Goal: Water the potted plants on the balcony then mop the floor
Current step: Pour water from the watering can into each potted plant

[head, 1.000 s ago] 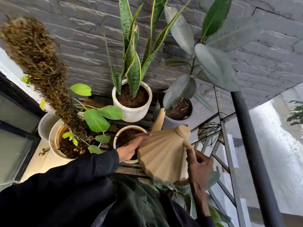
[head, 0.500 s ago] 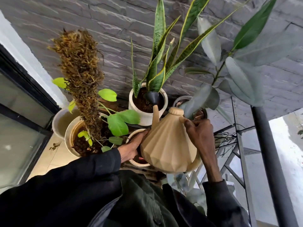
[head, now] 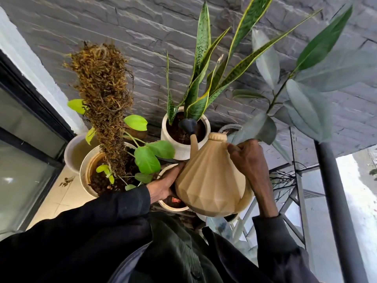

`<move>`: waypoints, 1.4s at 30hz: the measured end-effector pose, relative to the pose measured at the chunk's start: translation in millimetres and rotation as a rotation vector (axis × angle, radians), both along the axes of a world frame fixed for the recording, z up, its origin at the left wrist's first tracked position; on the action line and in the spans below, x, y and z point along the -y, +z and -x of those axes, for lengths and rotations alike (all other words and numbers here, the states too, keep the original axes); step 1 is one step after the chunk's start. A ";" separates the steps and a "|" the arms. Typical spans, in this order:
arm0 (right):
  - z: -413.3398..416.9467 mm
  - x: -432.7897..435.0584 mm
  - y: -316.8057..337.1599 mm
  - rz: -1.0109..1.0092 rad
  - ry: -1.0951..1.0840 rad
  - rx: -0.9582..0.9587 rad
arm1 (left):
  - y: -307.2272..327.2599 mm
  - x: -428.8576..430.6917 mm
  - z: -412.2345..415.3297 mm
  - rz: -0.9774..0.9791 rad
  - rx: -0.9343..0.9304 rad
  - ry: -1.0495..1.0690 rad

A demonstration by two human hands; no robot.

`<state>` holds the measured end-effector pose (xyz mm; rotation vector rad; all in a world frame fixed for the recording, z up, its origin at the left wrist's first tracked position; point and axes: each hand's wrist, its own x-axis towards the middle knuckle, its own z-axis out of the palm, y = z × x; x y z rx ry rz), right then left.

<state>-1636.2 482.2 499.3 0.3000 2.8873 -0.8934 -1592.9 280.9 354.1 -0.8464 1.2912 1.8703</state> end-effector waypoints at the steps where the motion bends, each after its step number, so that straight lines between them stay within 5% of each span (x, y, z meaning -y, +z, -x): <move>1: 0.3 0.4 0.4 -0.006 0.002 0.005 | -0.4 -0.5 -0.1 -0.001 -0.001 0.007; 18: -4.3 -3.1 1.6 -0.004 0.045 -0.029 | -6.7 -1.8 -3.8 -0.018 -0.008 0.048; 42: -94.6 -28.5 -89.4 0.274 -0.145 -0.362 | -12.2 2.4 -11.1 0.110 -0.111 0.057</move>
